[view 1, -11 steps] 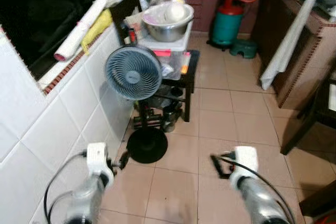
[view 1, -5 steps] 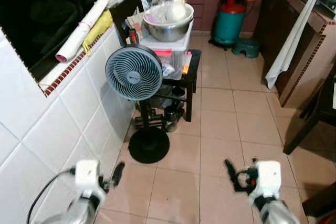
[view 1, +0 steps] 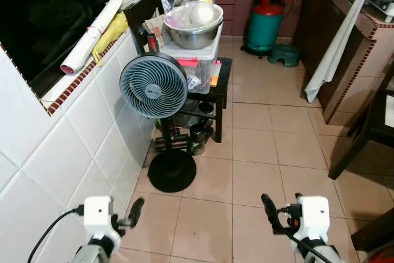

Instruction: Setting the table

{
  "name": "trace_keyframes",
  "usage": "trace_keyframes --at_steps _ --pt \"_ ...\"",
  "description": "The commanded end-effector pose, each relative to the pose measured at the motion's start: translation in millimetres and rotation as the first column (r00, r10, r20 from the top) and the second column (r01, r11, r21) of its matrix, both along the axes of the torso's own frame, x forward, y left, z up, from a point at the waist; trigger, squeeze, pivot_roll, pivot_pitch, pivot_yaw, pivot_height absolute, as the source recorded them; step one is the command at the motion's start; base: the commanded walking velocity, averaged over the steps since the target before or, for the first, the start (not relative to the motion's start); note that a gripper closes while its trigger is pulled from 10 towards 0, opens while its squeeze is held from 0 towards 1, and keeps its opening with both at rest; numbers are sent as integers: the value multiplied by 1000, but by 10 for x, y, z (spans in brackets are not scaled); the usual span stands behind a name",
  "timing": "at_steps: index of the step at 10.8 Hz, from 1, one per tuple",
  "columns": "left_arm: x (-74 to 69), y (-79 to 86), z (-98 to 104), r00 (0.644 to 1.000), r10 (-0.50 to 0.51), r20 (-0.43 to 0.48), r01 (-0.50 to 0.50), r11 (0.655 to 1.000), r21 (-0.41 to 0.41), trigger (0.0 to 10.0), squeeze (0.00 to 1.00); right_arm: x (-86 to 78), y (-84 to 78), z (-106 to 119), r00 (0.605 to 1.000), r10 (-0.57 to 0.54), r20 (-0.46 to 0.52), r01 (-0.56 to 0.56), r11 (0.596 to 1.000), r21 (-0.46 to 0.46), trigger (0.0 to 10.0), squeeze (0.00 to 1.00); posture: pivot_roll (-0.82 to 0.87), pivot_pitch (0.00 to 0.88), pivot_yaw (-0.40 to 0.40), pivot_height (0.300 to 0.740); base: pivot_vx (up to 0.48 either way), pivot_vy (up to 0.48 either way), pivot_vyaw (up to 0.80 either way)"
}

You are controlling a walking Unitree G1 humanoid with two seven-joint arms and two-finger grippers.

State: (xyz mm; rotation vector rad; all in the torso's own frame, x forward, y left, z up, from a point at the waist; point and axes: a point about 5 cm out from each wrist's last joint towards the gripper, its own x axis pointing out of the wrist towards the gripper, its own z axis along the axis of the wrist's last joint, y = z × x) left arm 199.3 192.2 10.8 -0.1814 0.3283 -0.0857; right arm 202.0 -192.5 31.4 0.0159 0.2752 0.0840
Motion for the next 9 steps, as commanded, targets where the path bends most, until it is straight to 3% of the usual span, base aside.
trace_keyframes --at_steps 1,5,8,9 --pt "61 -12 85 999 2 41 -1 1000 -18 10000 0 8 3 21 1000 0 -3 0 1000 -5 10000 0 -60 0 41 740 0 0 -800" --pt "165 -23 119 998 -23 52 23 1000 -2 10000 0 65 3 40 1000 -16 10 16 1000 -10 10000 0 -63 0 48 740 0 0 -800" --pt "124 -23 111 999 -25 35 25 1000 -2 10000 0 9 -42 54 1000 -19 7 19 1000 -20 10000 0 -53 0 69 740 0 0 -800" --pt "133 11 109 997 -75 30 75 997 -11 10000 0 8 38 52 1000 -16 7 16 1000 -14 10000 0 -54 0 58 740 0 0 -800"
